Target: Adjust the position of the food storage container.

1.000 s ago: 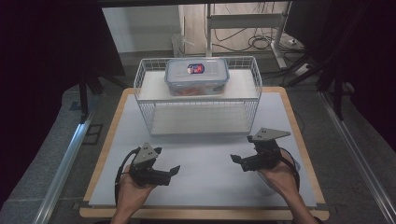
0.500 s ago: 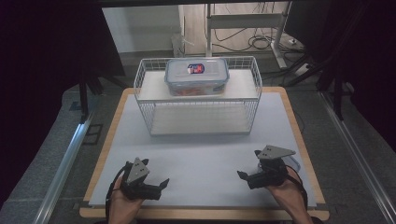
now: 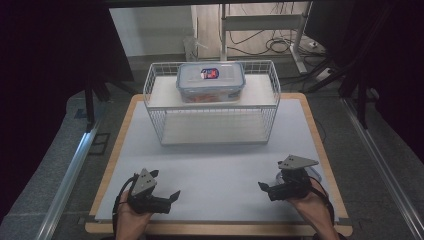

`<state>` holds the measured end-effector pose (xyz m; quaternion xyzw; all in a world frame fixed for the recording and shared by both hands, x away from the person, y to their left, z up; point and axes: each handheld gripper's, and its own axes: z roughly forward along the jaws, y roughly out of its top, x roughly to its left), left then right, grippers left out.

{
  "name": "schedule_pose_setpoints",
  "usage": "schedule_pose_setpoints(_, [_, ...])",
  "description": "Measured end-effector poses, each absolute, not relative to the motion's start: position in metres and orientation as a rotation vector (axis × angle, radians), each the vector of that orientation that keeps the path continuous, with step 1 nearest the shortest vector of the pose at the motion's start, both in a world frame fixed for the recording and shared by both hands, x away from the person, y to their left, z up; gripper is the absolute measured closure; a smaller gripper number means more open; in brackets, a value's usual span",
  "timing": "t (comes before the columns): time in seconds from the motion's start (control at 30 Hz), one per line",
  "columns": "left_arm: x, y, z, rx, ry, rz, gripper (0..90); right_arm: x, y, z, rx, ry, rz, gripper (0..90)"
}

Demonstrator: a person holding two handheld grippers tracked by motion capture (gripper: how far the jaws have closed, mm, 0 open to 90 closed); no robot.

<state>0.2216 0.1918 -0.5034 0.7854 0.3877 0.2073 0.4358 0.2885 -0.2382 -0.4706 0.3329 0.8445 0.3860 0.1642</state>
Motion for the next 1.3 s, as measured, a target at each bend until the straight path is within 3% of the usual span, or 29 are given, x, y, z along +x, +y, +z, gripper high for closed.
schedule_pose_setpoints(0.13, [0.222, 0.193, -0.504, 1.953, 0.970, 0.517, 0.7, 0.293, -0.245, -0.471, 1.035, 2.399, 1.071, 2.7])
schedule_pose_setpoints(0.2, [0.222, 0.193, -0.505, 1.959, 0.972, 0.519, 0.7, 0.293, -0.251, -0.468, 1.080, 2.377, 1.017, 20.0])
schedule_pose_setpoints(0.23, [0.222, 0.193, -0.505, 1.960, 0.971, 0.518, 0.7, 0.293, -0.251, -0.468, 1.080, 2.377, 1.017, 20.0])
schedule_pose_setpoints(0.37, [0.223, 0.194, -0.508, 1.965, 0.962, 0.511, 0.7, 0.293, -0.265, -0.464, 1.118, 2.372, 1.038, 47.1])
schedule_pose_setpoints(0.4, [0.223, 0.195, -0.508, 1.963, 0.961, 0.510, 0.7, 0.293, -0.272, -0.461, 1.119, 2.356, 1.039, 58.5])
schedule_pose_setpoints(0.43, [0.224, 0.195, -0.508, 1.958, 0.963, 0.505, 0.7, 0.293, -0.272, -0.461, 1.119, 2.356, 1.039, 58.5])
schedule_pose_setpoints(0.53, [0.224, 0.197, -0.509, 1.943, 0.964, 0.490, 0.8, 0.291, -0.287, -0.456, 1.119, 2.325, 1.011, 73.9])
schedule_pose_setpoints(0.6, [0.224, 0.198, -0.509, 1.943, 0.964, 0.492, 0.8, 0.290, -0.289, -0.455, 1.125, 2.312, 0.998, 77.2])
schedule_pose_setpoints(0.67, [0.224, 0.198, -0.509, 1.943, 0.962, 0.492, 0.9, 0.290, -0.303, -0.453, 1.159, 2.273, 0.956, 88.6])
schedule_pose_setpoints(1.3, [0.224, 0.196, -0.511, 1.956, 0.956, 0.472, 1.2, 0.291, -0.368, -0.469, 1.420, 2.117, 0.822, 90.0])
